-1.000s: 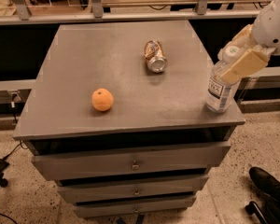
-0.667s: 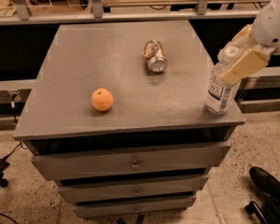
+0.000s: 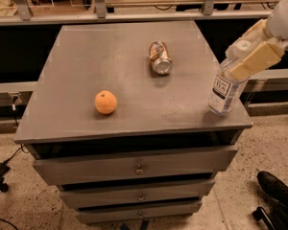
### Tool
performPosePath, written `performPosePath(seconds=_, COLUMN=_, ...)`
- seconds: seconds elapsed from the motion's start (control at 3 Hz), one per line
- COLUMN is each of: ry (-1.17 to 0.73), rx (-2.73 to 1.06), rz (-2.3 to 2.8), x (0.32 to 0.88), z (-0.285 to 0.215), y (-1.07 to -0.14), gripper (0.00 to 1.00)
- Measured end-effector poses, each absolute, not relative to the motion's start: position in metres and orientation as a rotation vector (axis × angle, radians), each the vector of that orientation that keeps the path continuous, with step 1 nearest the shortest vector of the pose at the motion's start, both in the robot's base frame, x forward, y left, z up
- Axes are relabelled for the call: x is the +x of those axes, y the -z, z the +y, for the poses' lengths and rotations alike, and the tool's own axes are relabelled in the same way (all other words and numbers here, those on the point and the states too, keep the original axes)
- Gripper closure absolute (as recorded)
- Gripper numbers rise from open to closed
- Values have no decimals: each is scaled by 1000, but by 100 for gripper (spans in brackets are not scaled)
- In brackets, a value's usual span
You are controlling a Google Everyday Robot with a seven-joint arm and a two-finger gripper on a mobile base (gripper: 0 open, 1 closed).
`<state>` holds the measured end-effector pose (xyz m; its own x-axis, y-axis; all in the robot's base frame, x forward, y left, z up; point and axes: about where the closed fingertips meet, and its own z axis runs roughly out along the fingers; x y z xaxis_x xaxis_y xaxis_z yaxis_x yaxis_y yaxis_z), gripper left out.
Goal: Move blue plastic bottle near orange can
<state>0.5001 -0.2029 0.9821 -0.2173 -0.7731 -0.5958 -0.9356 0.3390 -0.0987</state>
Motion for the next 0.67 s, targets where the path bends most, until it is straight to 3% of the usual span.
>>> performPosePath(seconds=0.33, ry=-446, rx=-1439, rz=2019, x=511, z=-199, y=-1001, gripper=100)
performPosePath(seconds=0.67, ry=-542, rx=-1494, rz=1955, x=521, z=-157, y=-1020, gripper=100)
